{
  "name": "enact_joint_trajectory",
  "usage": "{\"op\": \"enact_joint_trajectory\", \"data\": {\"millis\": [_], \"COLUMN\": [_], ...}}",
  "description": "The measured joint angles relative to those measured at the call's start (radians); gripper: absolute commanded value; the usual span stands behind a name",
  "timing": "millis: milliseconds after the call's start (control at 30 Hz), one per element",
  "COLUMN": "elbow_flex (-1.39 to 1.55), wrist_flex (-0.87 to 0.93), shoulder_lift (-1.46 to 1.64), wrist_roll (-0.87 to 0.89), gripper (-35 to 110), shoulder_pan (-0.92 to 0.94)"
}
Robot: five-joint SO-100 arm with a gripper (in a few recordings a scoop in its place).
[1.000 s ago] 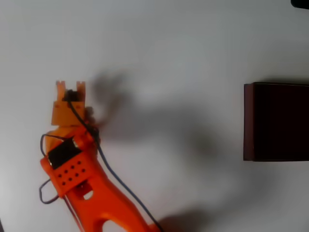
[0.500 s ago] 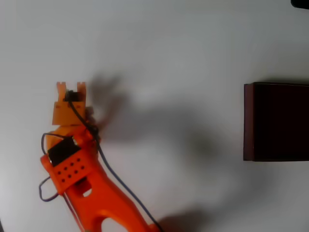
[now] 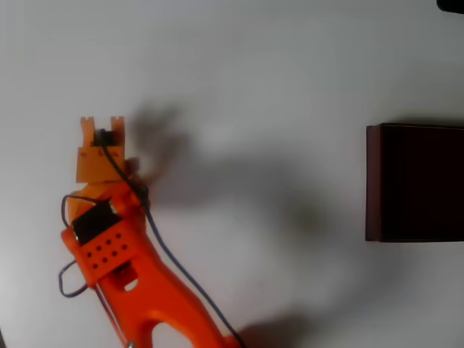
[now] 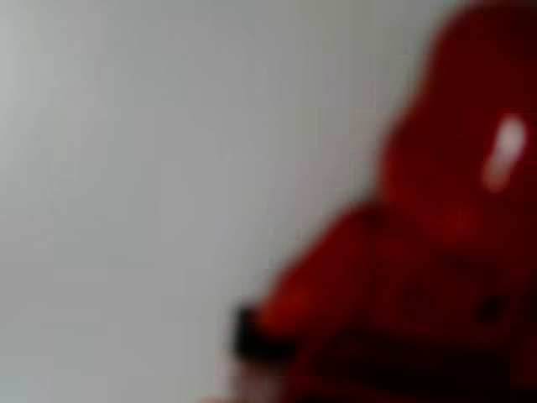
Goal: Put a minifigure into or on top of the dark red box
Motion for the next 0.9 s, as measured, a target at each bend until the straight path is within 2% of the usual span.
{"op": "enact_joint_trajectory", "data": {"millis": [500,667,900], "elbow_flex": [-0.006,-0.063,-0.069], "wrist_flex": [-0.009,0.164,0.425], "shoulder_lift": [-0.002,0.044,0.345], "wrist_roll": [-0.044,-0.213,-0.601], "gripper": [1,1,1], "shoulder_pan": [0.02,0.092,0.304]}}
